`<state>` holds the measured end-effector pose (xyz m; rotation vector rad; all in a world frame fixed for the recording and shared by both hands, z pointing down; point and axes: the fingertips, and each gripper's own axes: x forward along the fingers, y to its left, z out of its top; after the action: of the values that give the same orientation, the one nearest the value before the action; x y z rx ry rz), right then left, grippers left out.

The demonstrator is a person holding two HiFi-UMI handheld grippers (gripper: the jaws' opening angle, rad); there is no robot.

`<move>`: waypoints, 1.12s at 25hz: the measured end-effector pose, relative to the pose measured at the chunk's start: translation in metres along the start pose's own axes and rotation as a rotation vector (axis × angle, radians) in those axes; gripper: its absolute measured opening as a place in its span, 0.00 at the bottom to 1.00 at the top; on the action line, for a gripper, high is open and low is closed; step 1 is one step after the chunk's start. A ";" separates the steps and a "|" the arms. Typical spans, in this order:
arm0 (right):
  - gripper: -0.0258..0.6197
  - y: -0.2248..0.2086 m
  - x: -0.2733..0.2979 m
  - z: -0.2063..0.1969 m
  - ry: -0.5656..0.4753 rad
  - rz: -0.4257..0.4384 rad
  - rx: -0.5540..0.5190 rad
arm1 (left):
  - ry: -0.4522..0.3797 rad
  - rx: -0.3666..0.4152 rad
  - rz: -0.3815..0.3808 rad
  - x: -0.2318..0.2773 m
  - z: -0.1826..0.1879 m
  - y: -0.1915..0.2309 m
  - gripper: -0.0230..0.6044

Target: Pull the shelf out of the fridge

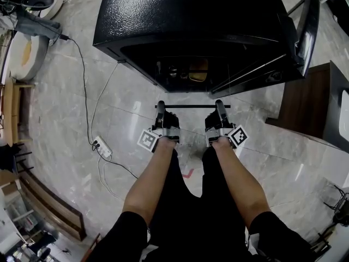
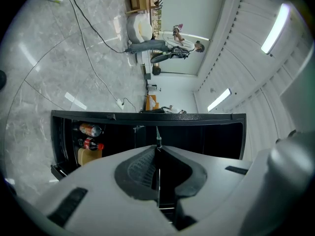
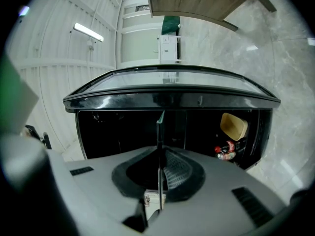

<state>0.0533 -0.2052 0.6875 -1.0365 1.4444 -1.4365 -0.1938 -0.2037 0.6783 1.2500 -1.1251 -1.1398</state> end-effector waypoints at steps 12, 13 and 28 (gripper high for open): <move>0.10 0.003 -0.008 -0.001 0.016 0.008 -0.006 | 0.015 0.011 -0.009 -0.010 -0.003 0.000 0.09; 0.10 0.003 -0.009 -0.001 0.018 0.007 -0.009 | 0.017 0.013 -0.013 -0.011 -0.003 -0.001 0.09; 0.10 0.004 -0.019 -0.003 0.036 0.018 -0.025 | 0.020 0.011 -0.027 -0.023 -0.007 -0.004 0.09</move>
<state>0.0568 -0.1861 0.6841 -1.0153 1.4976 -1.4342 -0.1896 -0.1803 0.6747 1.2861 -1.1036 -1.1398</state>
